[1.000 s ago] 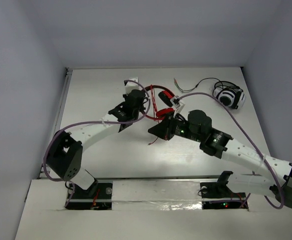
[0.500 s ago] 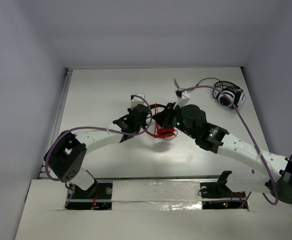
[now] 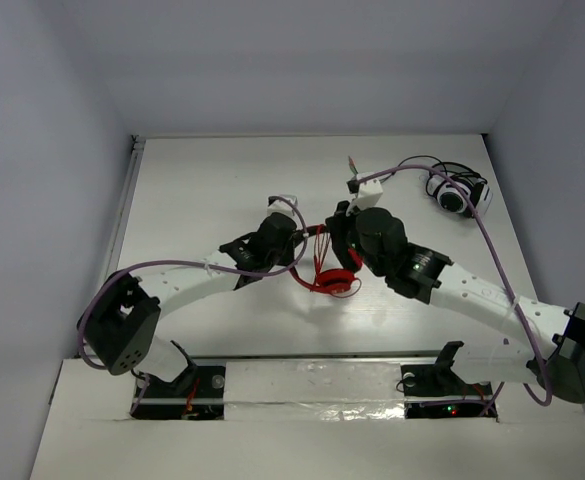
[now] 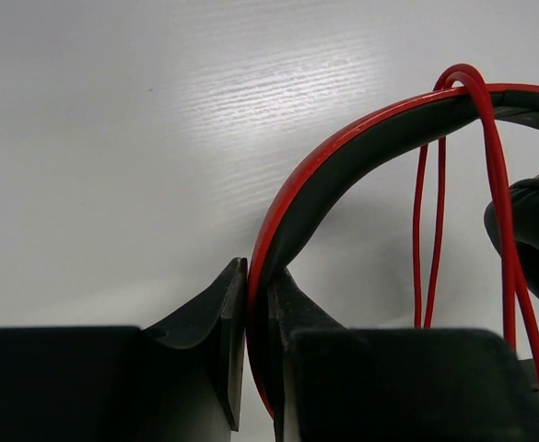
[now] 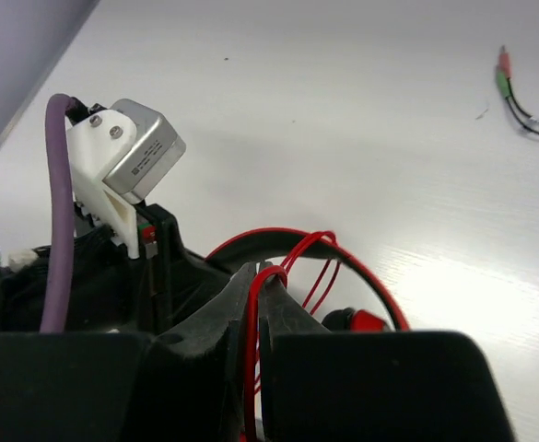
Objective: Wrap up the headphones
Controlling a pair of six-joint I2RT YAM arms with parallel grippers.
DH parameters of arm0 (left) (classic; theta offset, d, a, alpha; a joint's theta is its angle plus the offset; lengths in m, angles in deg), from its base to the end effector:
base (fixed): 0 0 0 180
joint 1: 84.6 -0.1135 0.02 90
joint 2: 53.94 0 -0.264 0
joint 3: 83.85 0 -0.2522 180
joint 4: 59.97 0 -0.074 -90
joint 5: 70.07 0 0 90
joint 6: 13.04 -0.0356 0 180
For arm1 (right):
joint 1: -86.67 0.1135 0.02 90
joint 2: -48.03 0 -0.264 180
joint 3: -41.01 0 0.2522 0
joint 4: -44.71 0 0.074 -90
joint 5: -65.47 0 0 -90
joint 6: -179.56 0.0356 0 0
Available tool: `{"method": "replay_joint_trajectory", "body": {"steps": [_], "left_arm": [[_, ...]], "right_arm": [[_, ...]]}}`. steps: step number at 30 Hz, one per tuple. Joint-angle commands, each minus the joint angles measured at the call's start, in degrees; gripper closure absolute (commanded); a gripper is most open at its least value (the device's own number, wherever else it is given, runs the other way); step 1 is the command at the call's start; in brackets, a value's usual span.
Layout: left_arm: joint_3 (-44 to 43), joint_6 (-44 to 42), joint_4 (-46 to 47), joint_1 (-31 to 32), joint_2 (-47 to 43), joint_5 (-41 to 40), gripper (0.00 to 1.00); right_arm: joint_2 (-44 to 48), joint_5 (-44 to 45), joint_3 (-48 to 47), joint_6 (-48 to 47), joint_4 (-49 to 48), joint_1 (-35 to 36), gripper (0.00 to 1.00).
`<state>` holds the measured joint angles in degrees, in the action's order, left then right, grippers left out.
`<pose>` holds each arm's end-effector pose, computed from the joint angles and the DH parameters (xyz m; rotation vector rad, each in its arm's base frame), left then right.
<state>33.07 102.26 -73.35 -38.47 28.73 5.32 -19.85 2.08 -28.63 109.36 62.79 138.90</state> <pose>0.2247 -0.2208 0.2318 0.2420 2.1469 -0.4592 0.1806 0.2070 0.3361 -0.1986 1.8379 0.4537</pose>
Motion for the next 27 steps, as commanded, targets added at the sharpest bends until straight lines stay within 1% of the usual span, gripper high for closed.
{"method": "replay_joint_trajectory", "body": {"steps": [1,4,8,9,12,13,14,17,18,19,21,22,25,27], "left_arm": [[-1.92,-2.79,-0.73,0.28,-3.31,6.51,1.0],[-1.92,-4.82,-2.48,0.28,-4.79,9.67,1.0],[-2.71,-6.31,-4.42,0.28,-7.96,12.76,1.0],[-3.23,-7.1,-5.12,0.28,-8.49,13.03,1.0],[-4.73,-8.16,-6.36,0.28,-10.34,14.87,1.0],[-5.52,-8.51,-6.62,0.28,-10.69,17.66,1.0],[-5.78,-8.69,-6.54,0.28,-10.87,18.73,1.0],[-6.31,-8.95,-6.53,0.28,-11.22,20.41,1.0],[-6.31,-8.95,-6.36,-0.42,-11.31,20.93,1.0],[-6.14,-9.04,-5.49,-0.43,-11.92,23.2,1.0],[-6.31,-8.86,-5.04,-2.09,-12.36,24.62,1.0],[-6.49,-9.04,-5.04,-2.7,-12.62,26.2,1.0],[-6.4,-8.86,-4.25,-5.78,-13.15,29.45,1.0],[-6.31,-8.43,-3.81,-7.36,-13.24,31.21,1.0]], "right_arm": [[0.99,4.23,0.5,-8.43,-6.15,0.51,0.91],[0.03,6.07,0.33,-12.56,-6.6,0.51,0.91],[-0.94,8.54,0.86,-15.13,-6.78,-0.02,0.89],[-1.03,8.72,1.12,-15.13,-7.04,-0.02,0.88],[-1.21,8.11,2.44,-14.17,-8.26,-0.02,0.84],[-1.21,7.67,2.87,-13.47,-8.79,-0.02,0.84],[-1.29,7.67,3.84,-13.03,-9.41,-0.02,0.84],[-0.94,7.93,4.11,-11.27,-9.42,-0.55,0.81],[-0.33,8.1,4.2,-10.92,-9.41,-0.55,0.76],[0.02,7.93,4.37,-10.39,-9.41,-1.07,0.73],[0.72,8.1,4.72,-9.86,-9.15,-1.77,0.71],[1.42,8.19,4.9,-8.9,-8.98,-2.47,0.69],[3.44,5.74,5.52,-6.45,-8.54,-4.32,0.63],[4.33,3.81,5.87,-4.86,-8.1,-5.64,0.62]]}}
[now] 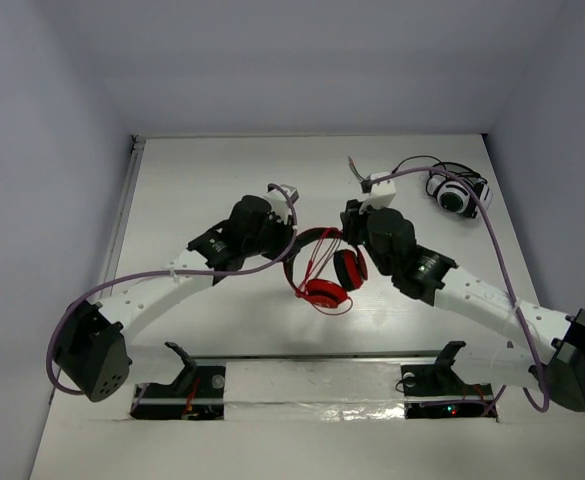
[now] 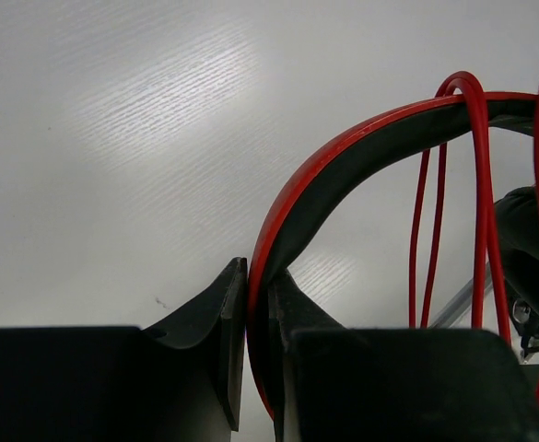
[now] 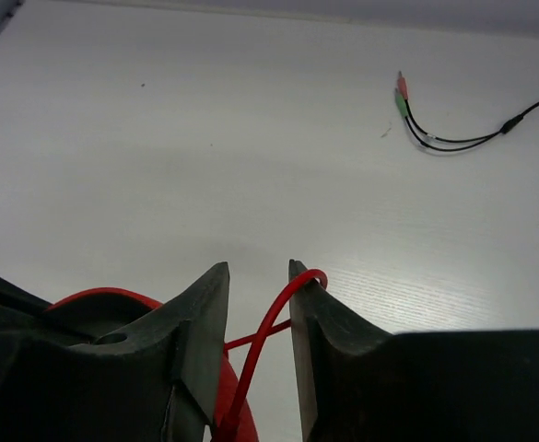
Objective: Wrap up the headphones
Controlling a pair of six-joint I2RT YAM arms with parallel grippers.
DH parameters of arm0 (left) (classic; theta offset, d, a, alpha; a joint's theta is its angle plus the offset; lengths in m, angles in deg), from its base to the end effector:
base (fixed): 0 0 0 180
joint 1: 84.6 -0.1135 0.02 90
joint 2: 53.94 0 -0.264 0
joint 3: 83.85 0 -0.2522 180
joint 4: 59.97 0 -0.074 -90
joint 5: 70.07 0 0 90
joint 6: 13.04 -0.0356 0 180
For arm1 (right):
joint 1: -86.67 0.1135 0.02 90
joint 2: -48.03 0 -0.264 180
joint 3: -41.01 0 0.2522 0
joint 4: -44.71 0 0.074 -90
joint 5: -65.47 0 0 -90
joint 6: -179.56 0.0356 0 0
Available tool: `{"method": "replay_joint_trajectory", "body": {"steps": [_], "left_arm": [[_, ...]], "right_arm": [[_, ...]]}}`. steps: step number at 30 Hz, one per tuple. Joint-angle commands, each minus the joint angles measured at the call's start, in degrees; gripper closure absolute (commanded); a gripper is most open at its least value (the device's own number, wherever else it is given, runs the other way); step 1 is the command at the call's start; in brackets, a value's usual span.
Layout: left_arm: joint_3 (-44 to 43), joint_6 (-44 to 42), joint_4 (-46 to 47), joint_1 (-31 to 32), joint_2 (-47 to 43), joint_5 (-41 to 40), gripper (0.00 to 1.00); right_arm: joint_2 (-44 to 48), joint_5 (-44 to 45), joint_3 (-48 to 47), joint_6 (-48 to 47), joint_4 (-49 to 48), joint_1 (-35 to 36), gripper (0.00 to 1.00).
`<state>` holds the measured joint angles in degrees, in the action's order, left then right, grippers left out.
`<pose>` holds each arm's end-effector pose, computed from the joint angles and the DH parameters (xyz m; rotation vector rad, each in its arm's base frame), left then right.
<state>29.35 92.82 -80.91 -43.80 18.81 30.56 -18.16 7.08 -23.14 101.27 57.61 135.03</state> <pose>0.2151 -0.1943 0.2902 0.5775 2.0492 -0.7935 0.1909 0.1866 0.3192 -0.1898 1.7888 0.2451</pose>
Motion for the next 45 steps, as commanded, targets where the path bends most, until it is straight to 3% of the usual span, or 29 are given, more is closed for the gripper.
{"method": "replay_joint_trajectory", "body": {"steps": [1,10,16,22,29,38,45], "left_arm": [[-3.03,1.1,4.01,-2.56,-3.23,6.76,1.0],[-8.3,1.28,0.68,-5.72,-0.69,9.13,1.0],[-9.54,3.74,0.5,-6.34,0.81,7.57,1.0],[-11.38,4.71,-1.51,-6.34,2.48,3.17,1.0],[-11.74,4.53,-1.88,-6.34,5.03,-1.23,1.0],[-7.36,7.78,6.47,-5.29,11.0,-8.52,1.0],[-6.02,11.56,13.59,-5.29,17.59,-14.31,1.0]], "right_arm": [[3.17,-2.16,0.9,4.8,-2.83,-3.08,0.61],[4.15,-15.76,5.56,15.51,-6.42,-11.43,0.56],[2.57,-19.66,6.97,21.86,-8.98,-12.94,0.54],[3.17,-17.56,7.94,24.07,-8.37,-12.94,0.54],[9.41,-5.98,7.68,23.37,-2.13,-12.94,0.56],[19.43,0.02,7.41,22.84,4.99,-12.94,0.54],[24.7,-1.38,8.9,22.66,8.07,-12.94,0.47]]}}
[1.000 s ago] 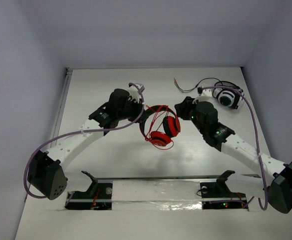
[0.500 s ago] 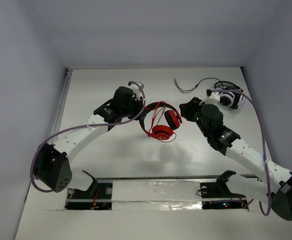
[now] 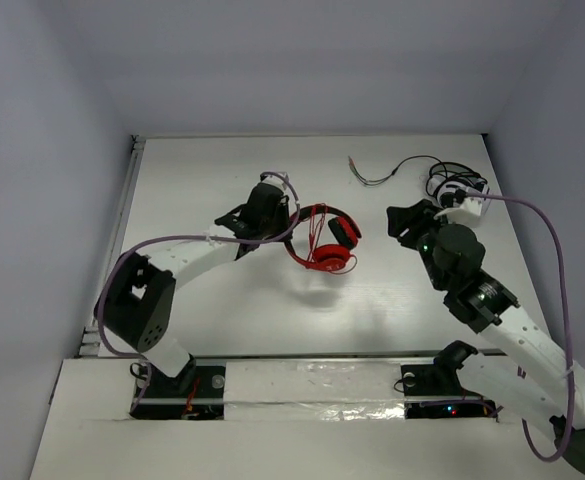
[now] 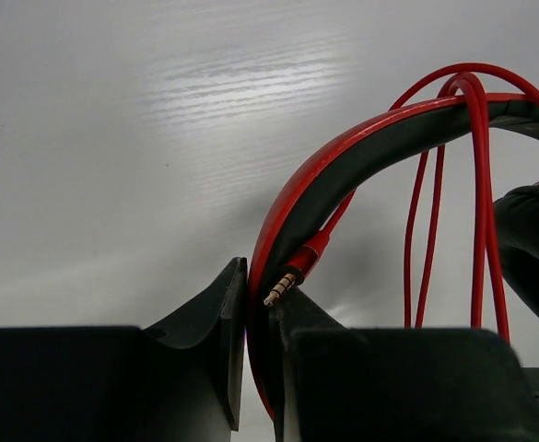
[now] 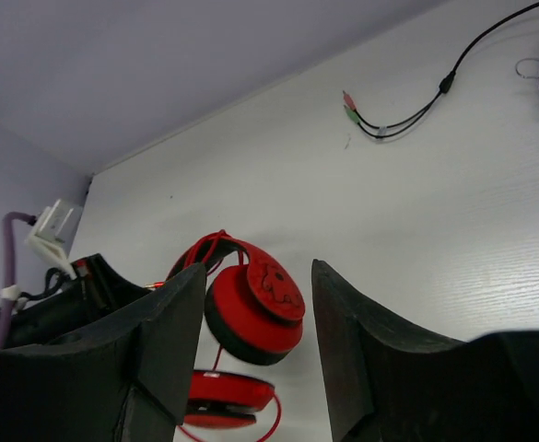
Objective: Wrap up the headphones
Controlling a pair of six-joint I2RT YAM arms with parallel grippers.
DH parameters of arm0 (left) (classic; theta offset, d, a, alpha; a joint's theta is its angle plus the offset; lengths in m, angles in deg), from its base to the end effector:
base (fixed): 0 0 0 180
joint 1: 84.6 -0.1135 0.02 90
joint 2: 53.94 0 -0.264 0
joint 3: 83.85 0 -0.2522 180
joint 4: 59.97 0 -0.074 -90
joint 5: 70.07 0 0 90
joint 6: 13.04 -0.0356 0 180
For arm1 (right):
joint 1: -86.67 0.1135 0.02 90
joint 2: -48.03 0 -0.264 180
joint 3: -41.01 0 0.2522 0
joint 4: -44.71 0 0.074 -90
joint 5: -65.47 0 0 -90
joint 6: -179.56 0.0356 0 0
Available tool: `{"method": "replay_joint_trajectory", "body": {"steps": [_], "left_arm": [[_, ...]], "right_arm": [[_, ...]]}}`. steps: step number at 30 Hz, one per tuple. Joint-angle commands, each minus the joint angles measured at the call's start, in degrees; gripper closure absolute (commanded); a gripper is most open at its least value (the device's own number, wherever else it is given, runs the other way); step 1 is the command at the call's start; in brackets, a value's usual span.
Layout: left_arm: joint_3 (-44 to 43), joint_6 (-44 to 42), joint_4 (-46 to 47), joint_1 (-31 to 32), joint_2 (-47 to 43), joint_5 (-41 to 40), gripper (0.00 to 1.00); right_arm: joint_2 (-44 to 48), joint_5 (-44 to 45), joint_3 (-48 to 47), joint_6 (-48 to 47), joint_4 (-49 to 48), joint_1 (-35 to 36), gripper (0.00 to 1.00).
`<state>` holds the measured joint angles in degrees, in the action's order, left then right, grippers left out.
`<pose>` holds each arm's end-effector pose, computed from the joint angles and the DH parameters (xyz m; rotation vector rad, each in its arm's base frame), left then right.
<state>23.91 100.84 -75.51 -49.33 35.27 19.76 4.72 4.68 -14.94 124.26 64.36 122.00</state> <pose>0.2858 -0.2020 0.2450 0.2164 2.1881 -0.5924 0.1555 0.0889 0.3370 0.3729 1.6597 0.4876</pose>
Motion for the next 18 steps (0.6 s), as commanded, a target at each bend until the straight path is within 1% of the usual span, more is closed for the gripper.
{"method": "replay_joint_trajectory", "body": {"steps": [1,3,4,6,7,12,13,14,15,16,17,18], "left_arm": [[-0.85,3.63,8.98,0.24,2.97,-4.4,1.0],[-1.72,3.63,9.95,0.24,4.74,-5.99,1.0],[-2.16,3.63,10.65,0.24,6.66,-6.34,1.0],[-3.48,3.54,11.27,0.24,8.43,-6.95,1.0],[-3.75,3.37,12.06,0.24,9.92,-7.39,1.0],[-4.8,3.89,13.73,-0.29,13.27,-8.01,1.0],[-4.98,4.07,13.73,-0.29,13.79,-8.1,1.0],[-4.98,4.16,13.65,-0.29,13.89,-8.27,1.0],[-4.89,4.16,13.65,-0.29,13.8,-8.53,0.96],[-4.72,4.25,13.56,-0.29,13.54,-8.8,0.9],[-4.19,4.16,13.56,-0.29,13.36,-8.8,0.78],[-3.84,4.07,13.47,-0.29,13.01,-8.8,0.72]], "right_arm": [[2.35,0.67,1.15,-0.33,1.49,0.09,0.44],[4.1,-0.2,2.64,-0.33,1.67,0.09,0.4],[4.89,-0.56,3.17,-0.33,1.67,0.09,0.36],[7.17,-1.7,4.39,-0.33,1.84,0.09,0.33],[7.88,-2.05,4.66,-0.33,2.02,0.09,0.3],[10.7,-3.02,4.93,-0.33,3.6,0.09,0.23],[10.96,-3.19,4.93,-0.16,3.51,0.09,0.18],[11.31,-3.37,4.93,0.37,3.6,0.09,0.17],[11.4,-3.81,4.76,0.54,3.69,0.09,0.13],[11.32,-3.99,4.49,0.81,3.78,0.09,0.12],[11.06,-4.34,4.4,1.16,3.78,0.09,0.11],[10.88,-4.34,4.31,1.34,3.69,0.09,0.1]]}}
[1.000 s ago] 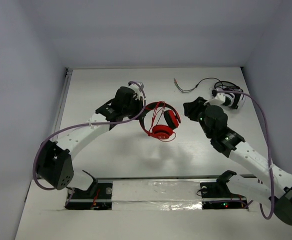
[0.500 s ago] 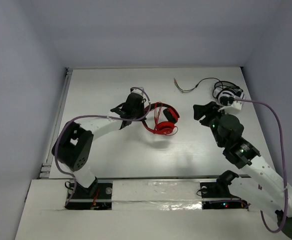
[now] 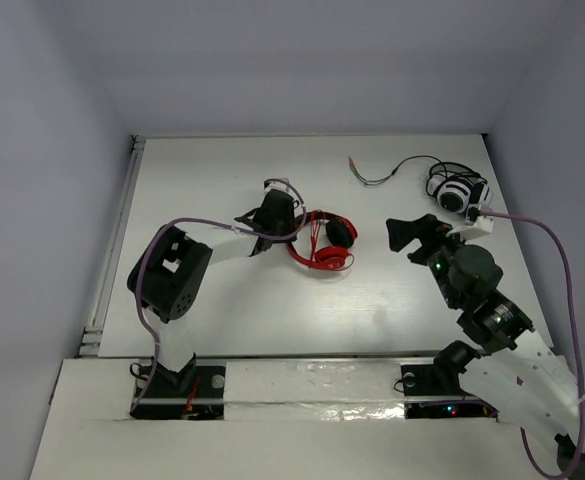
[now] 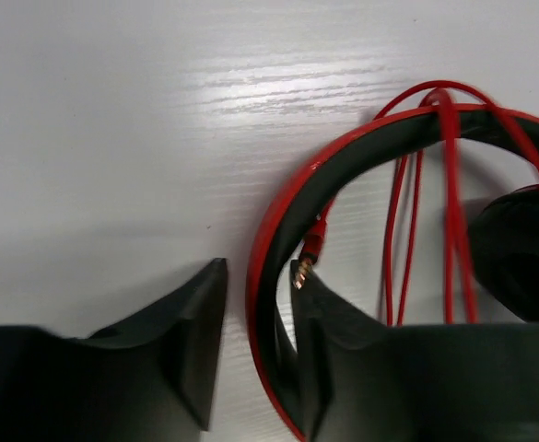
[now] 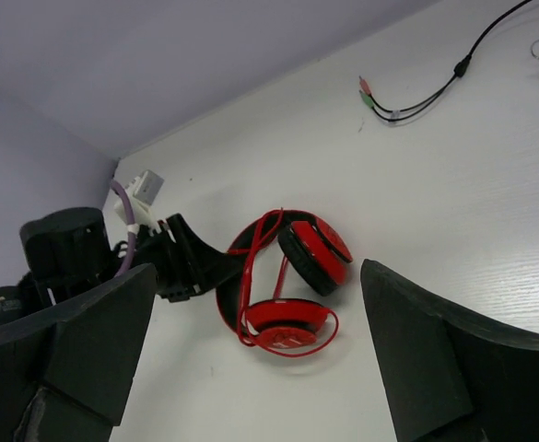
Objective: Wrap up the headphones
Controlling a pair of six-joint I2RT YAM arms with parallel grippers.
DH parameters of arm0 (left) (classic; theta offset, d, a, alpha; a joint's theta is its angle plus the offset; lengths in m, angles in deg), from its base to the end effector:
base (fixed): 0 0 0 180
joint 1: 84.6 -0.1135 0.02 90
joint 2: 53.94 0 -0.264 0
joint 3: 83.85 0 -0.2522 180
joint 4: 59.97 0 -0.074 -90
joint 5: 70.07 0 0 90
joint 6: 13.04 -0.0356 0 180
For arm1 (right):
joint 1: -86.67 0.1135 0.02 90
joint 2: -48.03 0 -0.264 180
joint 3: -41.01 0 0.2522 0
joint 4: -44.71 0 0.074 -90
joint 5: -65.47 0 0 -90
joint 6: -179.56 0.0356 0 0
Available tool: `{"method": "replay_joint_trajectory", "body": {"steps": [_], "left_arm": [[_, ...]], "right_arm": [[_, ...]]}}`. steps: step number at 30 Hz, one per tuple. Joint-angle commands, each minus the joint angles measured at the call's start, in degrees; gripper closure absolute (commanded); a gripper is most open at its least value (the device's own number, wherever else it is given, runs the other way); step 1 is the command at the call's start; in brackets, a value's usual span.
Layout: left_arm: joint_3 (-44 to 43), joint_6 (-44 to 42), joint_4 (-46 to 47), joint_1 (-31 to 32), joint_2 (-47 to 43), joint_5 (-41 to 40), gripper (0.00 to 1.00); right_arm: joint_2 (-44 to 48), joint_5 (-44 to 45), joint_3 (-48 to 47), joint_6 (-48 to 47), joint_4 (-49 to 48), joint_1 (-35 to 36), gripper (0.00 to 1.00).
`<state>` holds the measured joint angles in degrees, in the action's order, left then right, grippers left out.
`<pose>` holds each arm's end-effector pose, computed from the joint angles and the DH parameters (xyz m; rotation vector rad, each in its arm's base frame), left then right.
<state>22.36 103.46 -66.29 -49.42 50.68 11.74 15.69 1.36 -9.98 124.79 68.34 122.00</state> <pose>0.3219 -0.2207 0.1737 0.0903 2.2448 -0.4340 0.1245 0.0692 0.3262 0.3448 1.6436 0.5617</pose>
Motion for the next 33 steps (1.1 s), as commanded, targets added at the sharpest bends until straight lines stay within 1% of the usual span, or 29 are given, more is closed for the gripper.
{"method": "replay_joint_trajectory", "body": {"steps": [1,2,3,4,6,7,9,10,11,12,13,15,16,17,18,19,20,22,24,25,26,27,28,30,32,33], "left_arm": [[-1.76,1.36,4.16,-0.2,-3.27,-1.04,0.67],[-0.63,1.45,4.25,-0.2,-3.8,-1.48,0.6],[-0.09,1.45,4.25,-0.2,-4.33,-1.74,0.56],[0.35,1.27,3.99,-0.72,-5.29,-2.09,0.5],[1.4,1.18,3.55,-0.73,-6.35,-2.18,0.44],[2.19,1.27,2.93,-0.73,-7.75,-2.36,0.39],[3.33,1.45,2.58,-0.73,-9.86,-2.19,0.33],[4.04,1.53,2.58,-0.73,-12.57,-2.1,0.3],[5.35,1.8,2.4,-0.73,-14.08,-1.75,0.23],[5.88,1.89,2.23,-0.73,-15.83,-1.75,0.19],[6.59,1.97,1.96,-0.73,-19.42,-1.83,0.15],[7.56,2.32,1.18,-0.73,-23.12,-2.01,0.1],[7.56,2.33,0.13,-0.73,-26.71,-2.27,0.04],[7.21,2.33,-0.67,-0.73,-28.4,-2.27,0.01],[6.95,2.15,-1.46,-0.73,-30.16,-2.27,0.01],[6.6,1.98,-3.03,-0.73,-33.83,-2.62,0.01],[6.33,1.89,-3.66,-0.73,-35.61,-2.97,0.01],[5.98,1.54,-5.93,-0.73,-41.04,-4.11,0.01],[5.37,1.1,-7.35,-0.73,-44.13,-5.26,0.01],[5.19,0.92,-9.27,-0.73,-47.02,-5.7,0.01],[5.27,0.22,-9.9,-0.73,-48.27,-5.27,0.01],[5.45,-0.22,-10.25,-0.73,-49.5,-4.74,0.01],[5.71,-0.4,-10.17,-0.73,-51.6,-4.21,0.01],[5.8,-1.45,-9.9,-0.73,-53.11,-1.84,0.01],[5.19,-2.42,-9.73,-0.73,-54.87,-1.48,0.01],[5.01,-3.29,-9.55,-0.73,-55.57,-1.83,0.01]], "right_arm": [[-0.18,-1.02,-0.73,0.9,-0.46,0.09,0.01],[-0.36,-1.1,-1.0,0.81,-0.46,0.09,0.0],[-0.62,-1.02,-1.26,0.73,-0.46,0.09,0.0],[-0.71,-1.1,-1.78,0.72,-0.46,0.09,0.0],[-0.89,-1.19,-2.31,0.55,-0.55,0.09,0.0],[-1.06,-1.37,-3.01,0.46,-0.46,0.09,0.0],[-1.32,-1.63,-3.72,0.11,-0.46,0.09,0.0],[-1.76,-1.63,-4.07,-0.06,-0.46,0.09,0.0],[-2.03,-1.54,-4.42,-0.41,-0.38,0.09,0.0],[-2.2,-1.37,-5.04,-0.68,-0.29,0.09,0.0],[-2.64,-1.28,-5.3,-0.86,-0.2,0.09,0.0],[-2.73,-1.45,-5.74,-1.47,-0.2,0.09,0.03],[-2.73,-1.8,-6.27,-1.56,-0.03,0.09,0.15],[-2.64,-2.33,-6.88,-1.91,0.32,0.09,0.27],[-2.47,-3.73,-7.67,-2.09,1.02,0.09,0.48],[-2.29,-4.26,-8.55,-2.26,2.51,0.09,0.85],[-1.42,-4.79,-10.38,-2.7,3.39,0.09,1.0],[-0.36,-6.46,-12.07,-3.58,5.67,0.09,1.0],[1.13,-8.13,-13.56,-4.55,6.56,0.09,1.0],[1.4,-8.14,-13.83,-4.64,7.61,0.09,0.97],[1.49,-8.05,-14.35,-4.9,8.14,0.09,0.9],[1.31,-7.96,-14.45,-4.99,8.58,0.09,0.81],[0.96,-7.87,-14.71,-5.16,9.37,0.09,0.59],[0.52,-7.35,-15.58,-5.43,10.17,0.09,0.41],[0.87,-6.82,-16.03,-5.69,10.26,0.09,0.04],[1.05,-5.69,-16.2,-5.69,10.35,0.09,0.0]]}}
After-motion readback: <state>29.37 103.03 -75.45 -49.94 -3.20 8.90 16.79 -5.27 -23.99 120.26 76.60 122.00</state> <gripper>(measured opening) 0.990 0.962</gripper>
